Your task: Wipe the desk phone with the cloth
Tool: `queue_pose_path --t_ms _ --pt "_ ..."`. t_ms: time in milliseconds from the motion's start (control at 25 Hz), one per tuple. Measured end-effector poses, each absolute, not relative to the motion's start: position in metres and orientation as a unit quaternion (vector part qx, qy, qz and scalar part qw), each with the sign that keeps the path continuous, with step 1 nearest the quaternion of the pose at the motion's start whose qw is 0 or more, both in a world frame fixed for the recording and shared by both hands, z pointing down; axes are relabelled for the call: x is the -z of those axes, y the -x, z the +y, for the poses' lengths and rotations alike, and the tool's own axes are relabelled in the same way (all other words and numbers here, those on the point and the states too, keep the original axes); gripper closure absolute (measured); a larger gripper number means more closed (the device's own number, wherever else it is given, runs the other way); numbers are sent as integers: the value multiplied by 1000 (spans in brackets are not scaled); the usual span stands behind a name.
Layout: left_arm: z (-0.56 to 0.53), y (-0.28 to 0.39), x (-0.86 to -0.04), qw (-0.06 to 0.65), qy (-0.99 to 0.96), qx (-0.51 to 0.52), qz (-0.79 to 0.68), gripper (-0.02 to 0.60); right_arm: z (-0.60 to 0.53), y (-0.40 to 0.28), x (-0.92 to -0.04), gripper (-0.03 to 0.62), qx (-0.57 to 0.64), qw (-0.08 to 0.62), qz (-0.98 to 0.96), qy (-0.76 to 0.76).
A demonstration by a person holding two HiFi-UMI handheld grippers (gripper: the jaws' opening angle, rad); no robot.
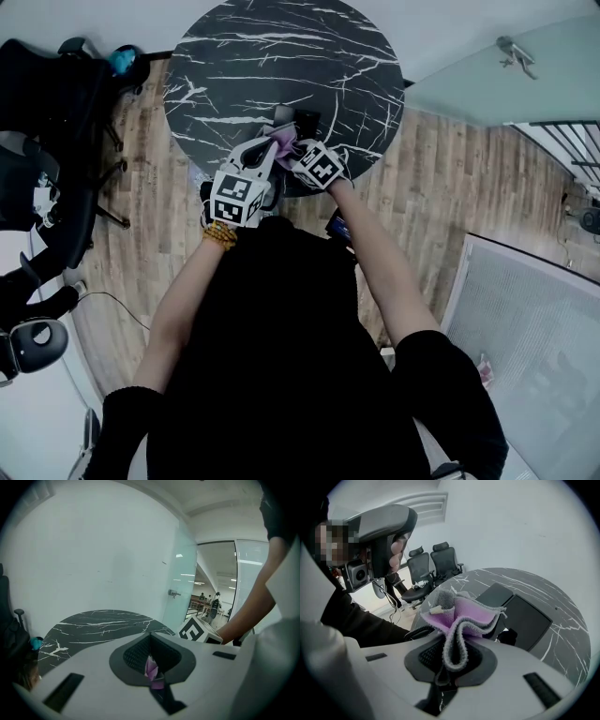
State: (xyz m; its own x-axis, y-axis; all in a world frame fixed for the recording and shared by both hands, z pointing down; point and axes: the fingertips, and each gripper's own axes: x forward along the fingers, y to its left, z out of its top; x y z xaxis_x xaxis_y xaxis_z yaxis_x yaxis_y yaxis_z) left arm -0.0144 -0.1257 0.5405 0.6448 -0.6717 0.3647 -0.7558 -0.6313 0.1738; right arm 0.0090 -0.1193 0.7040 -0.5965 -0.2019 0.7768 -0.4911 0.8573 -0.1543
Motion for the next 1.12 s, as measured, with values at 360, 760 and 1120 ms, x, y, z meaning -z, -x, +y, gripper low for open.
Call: queue_pose_path --t_ms 360,760,1120 --pt "-125 15 -542 159 -892 -134 -401 568 -110 -8 -709 539 -190 411 -873 -180" --pt "-121 17 -545 161 -891 -140 -401 568 -97 -4 -712 540 -182 427 -873 -151" --pt "-119 15 -548 160 -892 -148 -395 568 -84 -1 -717 540 -183 441 -870 -117"
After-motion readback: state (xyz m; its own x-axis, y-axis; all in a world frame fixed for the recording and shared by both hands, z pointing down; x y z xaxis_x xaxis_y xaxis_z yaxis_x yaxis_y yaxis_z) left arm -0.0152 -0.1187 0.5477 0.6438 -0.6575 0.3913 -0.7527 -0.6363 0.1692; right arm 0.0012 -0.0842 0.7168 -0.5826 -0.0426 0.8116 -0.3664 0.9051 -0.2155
